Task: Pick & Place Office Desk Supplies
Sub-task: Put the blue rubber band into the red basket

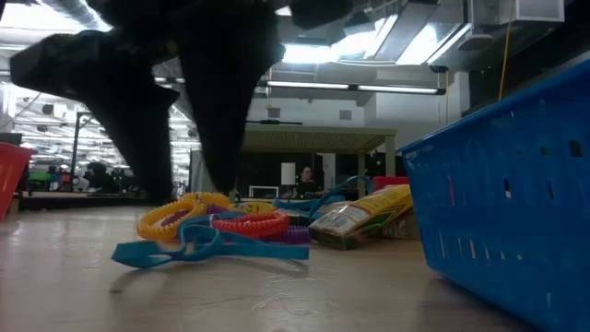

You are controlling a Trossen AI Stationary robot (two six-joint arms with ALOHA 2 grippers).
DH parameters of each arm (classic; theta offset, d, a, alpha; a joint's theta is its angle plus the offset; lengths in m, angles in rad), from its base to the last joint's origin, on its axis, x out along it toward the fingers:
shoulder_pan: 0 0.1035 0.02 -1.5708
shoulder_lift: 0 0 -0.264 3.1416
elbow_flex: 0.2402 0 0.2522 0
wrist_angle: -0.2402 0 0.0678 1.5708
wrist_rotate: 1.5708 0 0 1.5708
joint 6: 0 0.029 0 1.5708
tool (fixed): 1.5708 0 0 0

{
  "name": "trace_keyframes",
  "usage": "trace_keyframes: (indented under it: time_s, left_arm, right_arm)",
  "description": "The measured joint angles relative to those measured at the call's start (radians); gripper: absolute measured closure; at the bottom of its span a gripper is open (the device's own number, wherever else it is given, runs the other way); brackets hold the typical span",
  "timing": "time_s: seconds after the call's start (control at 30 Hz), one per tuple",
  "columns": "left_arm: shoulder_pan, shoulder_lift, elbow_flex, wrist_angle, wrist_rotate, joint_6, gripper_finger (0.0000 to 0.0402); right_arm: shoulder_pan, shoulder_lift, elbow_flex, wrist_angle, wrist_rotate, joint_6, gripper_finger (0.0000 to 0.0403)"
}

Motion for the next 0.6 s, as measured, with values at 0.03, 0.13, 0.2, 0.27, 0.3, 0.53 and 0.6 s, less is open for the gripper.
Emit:
trace_keyframes:
  time_s: [0.03, 0.13, 0.2, 0.27, 0.3, 0.53, 0.6]
  left_arm:
    - [0.004, 0.008, 0.001, 0.013, 0.008, 0.005, 0.0226]
    - [0.004, 0.054, 0.001, 0.026, 0.058, 0.011, 0.0226]
    - [0.004, 0.073, 0.002, 0.031, 0.086, 0.026, 0.0226]
    - [0.004, 0.086, 0.005, 0.036, 0.114, 0.037, 0.0226]
    - [0.004, 0.090, 0.005, 0.036, 0.112, 0.046, 0.0227]
    - [0.004, 0.100, 0.003, 0.017, 0.112, 0.125, 0.0300]
    - [0.008, 0.095, 0.002, 0.008, 0.107, 0.150, 0.0345]
  right_arm:
    - [0.000, 0.000, 0.000, 0.000, 0.000, 0.000, 0.0289]
    - [0.000, 0.000, 0.000, -0.002, 0.000, 0.000, 0.0289]
    - [0.000, 0.000, 0.000, -0.007, 0.000, -0.001, 0.0289]
    - [0.000, 0.000, 0.000, -0.014, 0.000, -0.003, 0.0289]
    - [0.000, 0.000, 0.000, -0.018, 0.000, -0.004, 0.0289]
    - [0.000, 0.000, 0.000, -0.037, 0.000, -0.003, 0.0289]
    - [0.000, 0.000, 0.000, -0.037, 0.001, -0.007, 0.0289]
